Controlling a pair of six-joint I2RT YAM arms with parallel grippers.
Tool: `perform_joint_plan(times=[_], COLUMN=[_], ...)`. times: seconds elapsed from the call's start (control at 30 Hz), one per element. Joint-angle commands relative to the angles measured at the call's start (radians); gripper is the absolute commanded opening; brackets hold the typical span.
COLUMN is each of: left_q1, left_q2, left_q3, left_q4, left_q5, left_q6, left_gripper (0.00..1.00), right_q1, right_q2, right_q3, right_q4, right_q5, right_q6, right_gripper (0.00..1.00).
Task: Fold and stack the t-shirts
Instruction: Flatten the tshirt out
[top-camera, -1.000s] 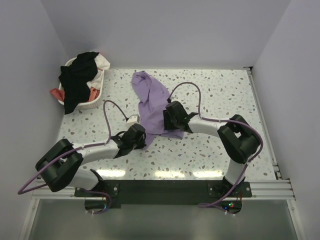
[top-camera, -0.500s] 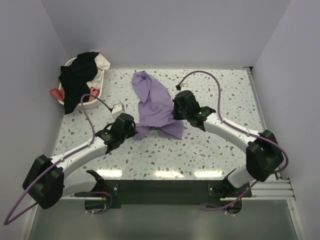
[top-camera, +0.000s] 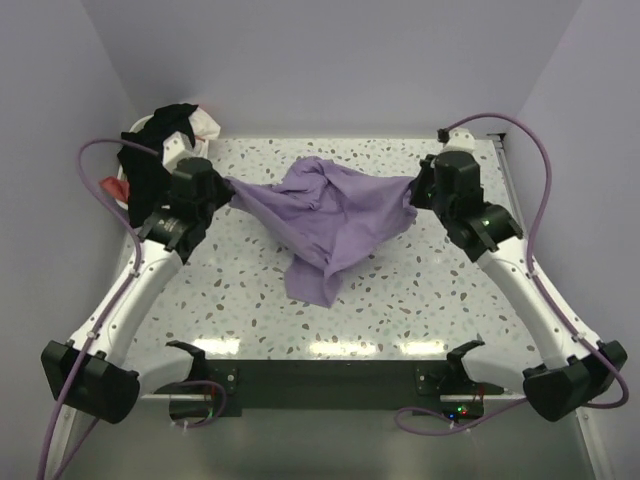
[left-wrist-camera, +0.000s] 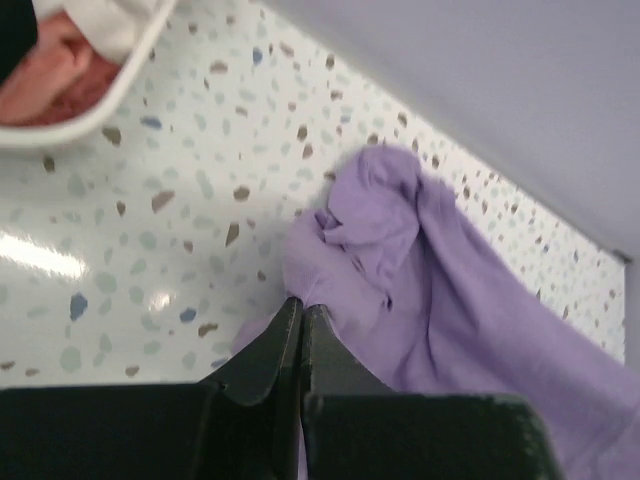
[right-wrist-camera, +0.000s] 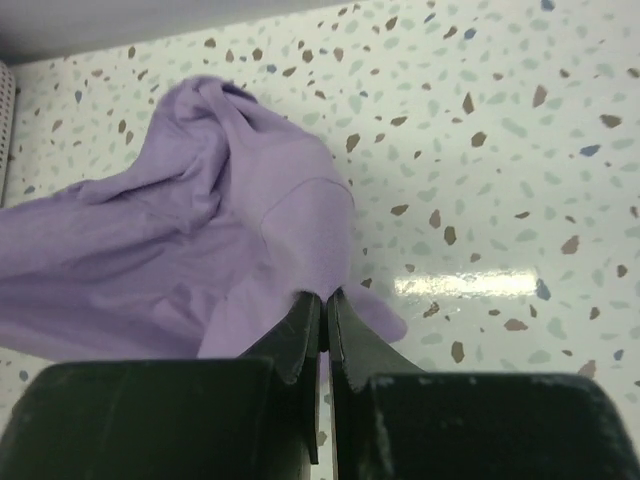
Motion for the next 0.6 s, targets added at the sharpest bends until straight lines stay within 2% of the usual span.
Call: perform_joint_plan(times=[0.0,0.13,0.3,0.5,0.57], left_q1=[0.081,0.176,0.199,0.201,0.199], left_q2=[0.048,0.145,0.368,0.625,0.699], left_q3=[0.171,0.363,0.526,0.670,0.713], left_q4=[-0.027,-0.032,-0.044,-0.050,-0.049], left_q5=[0.021,0.097,0.186,0.344,0.368], left_q6=[0.102,0.174,0.248,0.290,0.293], left_gripper=[0.00,0.00,0.00,0.00,0.00], right_q1=[-0.006,-0.014,-0.023,-0.055,-0.084], right_q2=[-0.092,-0.148,-0.134,-0.101,-0.068], right_q3=[0.078,0.119,0.118,-0.052,-0.094], right_q4=[-0.091,-0.152,-0.187,-0.134,-0.109], right_q5=[0.082,0.161,0.177,0.137,0.081], right_q6=[-0.045,-0.069,-0.068,-0.028,-0.017], right_gripper=[0.00,0.00,0.00,0.00,0.00])
